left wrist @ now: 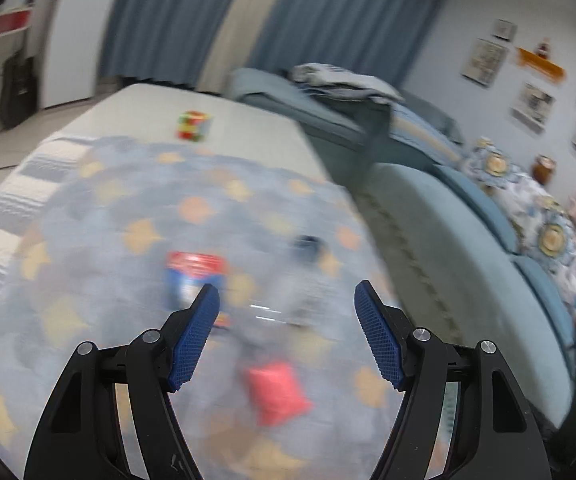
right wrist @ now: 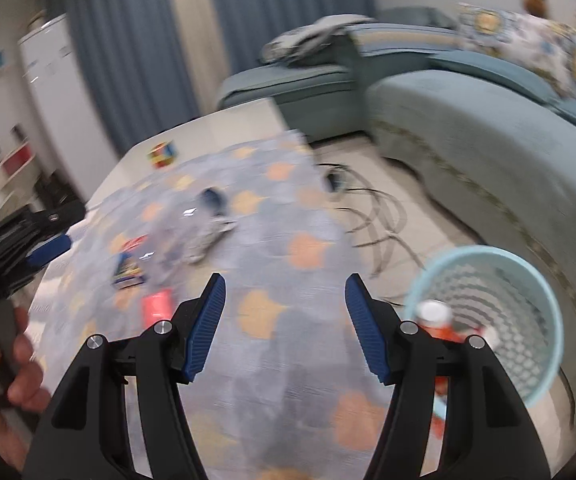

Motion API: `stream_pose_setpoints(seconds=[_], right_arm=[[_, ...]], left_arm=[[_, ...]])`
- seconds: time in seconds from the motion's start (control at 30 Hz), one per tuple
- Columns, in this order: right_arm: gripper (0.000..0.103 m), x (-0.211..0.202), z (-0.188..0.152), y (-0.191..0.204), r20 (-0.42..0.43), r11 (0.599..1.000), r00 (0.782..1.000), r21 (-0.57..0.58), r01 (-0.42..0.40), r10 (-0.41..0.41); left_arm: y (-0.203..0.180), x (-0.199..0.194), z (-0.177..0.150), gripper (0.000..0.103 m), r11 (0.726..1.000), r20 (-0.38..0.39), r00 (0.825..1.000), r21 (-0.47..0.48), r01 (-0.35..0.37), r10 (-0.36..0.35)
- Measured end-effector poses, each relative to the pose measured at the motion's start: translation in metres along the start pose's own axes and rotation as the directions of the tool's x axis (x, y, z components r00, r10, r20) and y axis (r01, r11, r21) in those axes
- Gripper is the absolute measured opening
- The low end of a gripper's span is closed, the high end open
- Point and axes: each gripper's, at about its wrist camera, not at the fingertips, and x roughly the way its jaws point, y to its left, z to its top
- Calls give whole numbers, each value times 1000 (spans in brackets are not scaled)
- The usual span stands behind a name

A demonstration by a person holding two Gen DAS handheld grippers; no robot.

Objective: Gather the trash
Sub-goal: 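Grasp the tiger card box with the left tool while the right tool grasps the clear bottle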

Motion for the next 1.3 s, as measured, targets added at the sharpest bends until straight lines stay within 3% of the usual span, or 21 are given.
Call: stream_pose_setpoints(seconds=[0.13, 0.27, 0.53, 0.7, 0.87, 0.97, 1.3], right_arm=[[59, 36, 2, 31, -38, 996, 996, -29, -86, 85], [58, 72, 3, 57, -93, 990, 988, -58, -129, 124], [58, 109, 22, 75, -87, 991, 994, -103, -81, 72], [58, 130, 58, 69, -93, 996, 992, -31, -86, 83], [58, 166, 81, 84, -158, 997, 985, -1, -76, 75], [58, 190, 82, 95, -229, 998, 972, 20, -53, 56], [54, 229, 62, 100, -387, 991, 915, 112, -78, 116]], left_arm=[[39, 20, 11, 68, 998, -35, 998, -3, -61, 61], [60, 55, 15, 71, 999, -123, 992, -26, -31, 27], [66, 120, 8, 74, 997, -212, 975, -13, -71, 66], [64, 133, -4, 74, 997, -204, 976, 33, -77, 82], [59, 132, -9, 74, 993, -189, 977, 81, -87, 101], [61, 129, -10, 72, 994, -190, 977, 78, -80, 93], [57, 126, -14, 67, 987, -189, 973, 116, -113, 134]])
